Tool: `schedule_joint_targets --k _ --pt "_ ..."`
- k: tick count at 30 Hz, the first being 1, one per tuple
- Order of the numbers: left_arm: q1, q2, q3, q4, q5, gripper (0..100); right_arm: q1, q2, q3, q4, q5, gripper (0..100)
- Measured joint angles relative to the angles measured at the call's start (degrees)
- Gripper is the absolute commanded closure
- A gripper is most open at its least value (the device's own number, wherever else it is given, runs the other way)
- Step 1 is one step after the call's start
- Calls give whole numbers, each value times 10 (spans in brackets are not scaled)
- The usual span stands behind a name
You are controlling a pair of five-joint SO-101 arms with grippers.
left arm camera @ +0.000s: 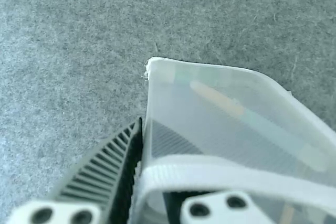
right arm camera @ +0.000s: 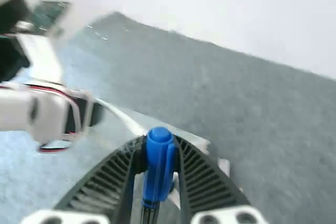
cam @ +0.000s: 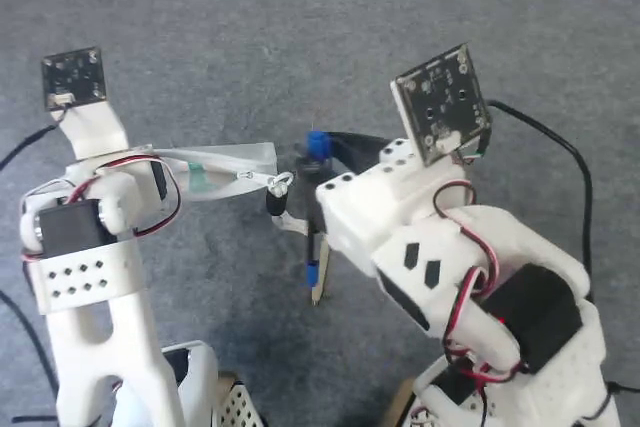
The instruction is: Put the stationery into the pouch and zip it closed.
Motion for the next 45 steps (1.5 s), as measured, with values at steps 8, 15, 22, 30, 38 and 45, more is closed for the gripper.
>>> schedule_joint_targets --k 8,15,22,30,38,45 --pt "0 0 0 0 0 988 -29 0 0 -69 0 991" --pt "0 0 0 0 0 988 -55 0 0 -121 0 991" --pt "0 0 0 0 0 988 -58 0 13 -223 0 991" --pt "0 0 0 0 0 988 -59 0 144 -400 82 991" --pt "0 0 0 0 0 988 -59 1 274 -545 114 991" --pt "0 0 0 0 0 988 -61 1 376 -660 165 991"
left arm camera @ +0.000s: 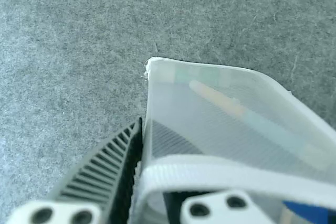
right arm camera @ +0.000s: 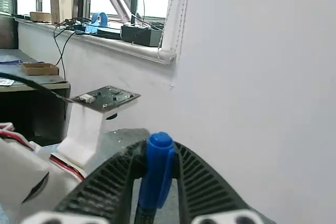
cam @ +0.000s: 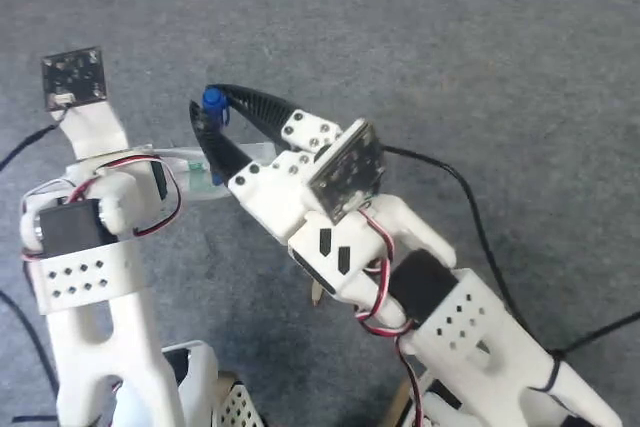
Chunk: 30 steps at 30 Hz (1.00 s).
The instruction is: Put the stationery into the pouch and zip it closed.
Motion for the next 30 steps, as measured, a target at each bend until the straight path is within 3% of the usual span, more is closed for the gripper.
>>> schedule_joint_targets --k 14,20,30 --pt "1 0 0 0 0 988 -39 0 160 -72 69 982" --pt "0 0 0 0 0 988 -39 0 182 -72 71 820" --pt "0 0 0 0 0 988 -40 -52 183 -26 71 855"
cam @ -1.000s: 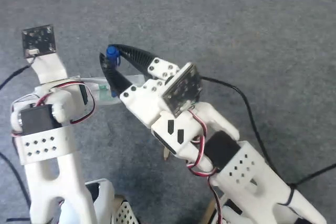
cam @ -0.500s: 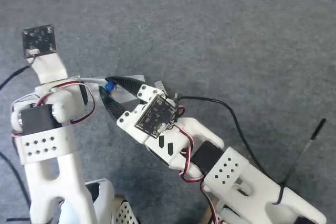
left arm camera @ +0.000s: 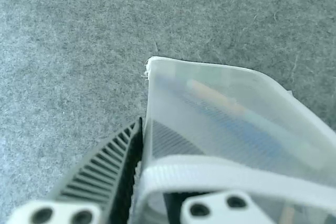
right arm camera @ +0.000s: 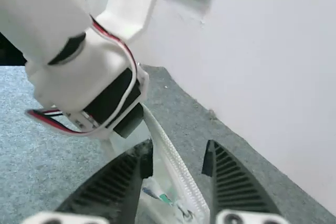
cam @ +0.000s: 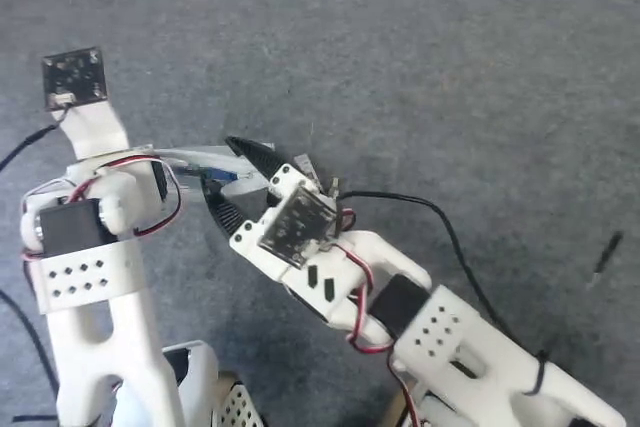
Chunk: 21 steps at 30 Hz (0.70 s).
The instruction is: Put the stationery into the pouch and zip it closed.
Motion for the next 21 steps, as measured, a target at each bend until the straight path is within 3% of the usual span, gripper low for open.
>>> schedule_joint_targets --k 14,21 --pt "0 0 0 0 0 988 44 -75 -84 225 -2 858" --pt "-2 0 0 0 1 988 105 -76 -94 292 -65 858"
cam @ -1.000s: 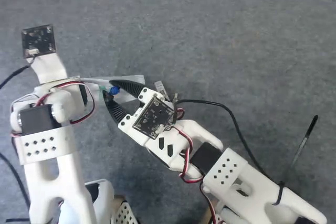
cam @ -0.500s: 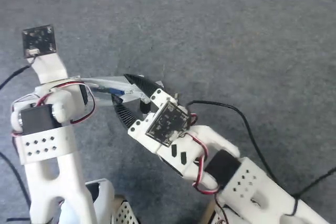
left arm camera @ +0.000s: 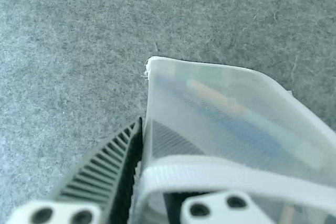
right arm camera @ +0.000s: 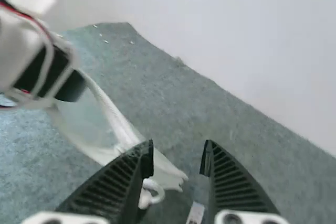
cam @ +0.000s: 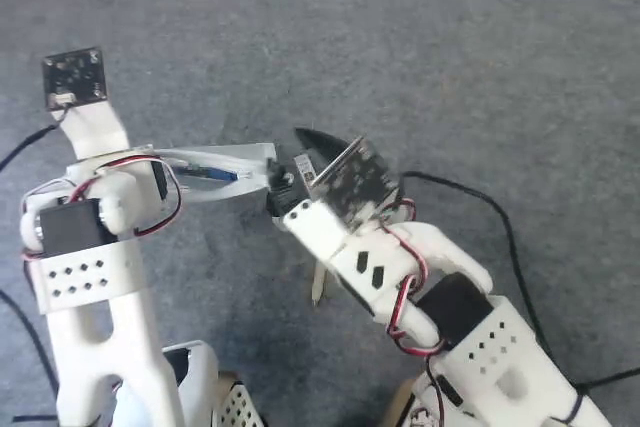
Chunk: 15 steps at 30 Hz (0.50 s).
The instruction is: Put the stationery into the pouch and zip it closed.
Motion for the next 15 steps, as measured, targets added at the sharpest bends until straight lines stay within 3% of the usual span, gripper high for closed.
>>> schedule_joint_targets --k 7,15 --pt "-77 -25 14 -9 1 988 44 0 -4 86 -57 858" --pt "-91 -55 30 -11 1 988 68 33 -4 159 -128 858"
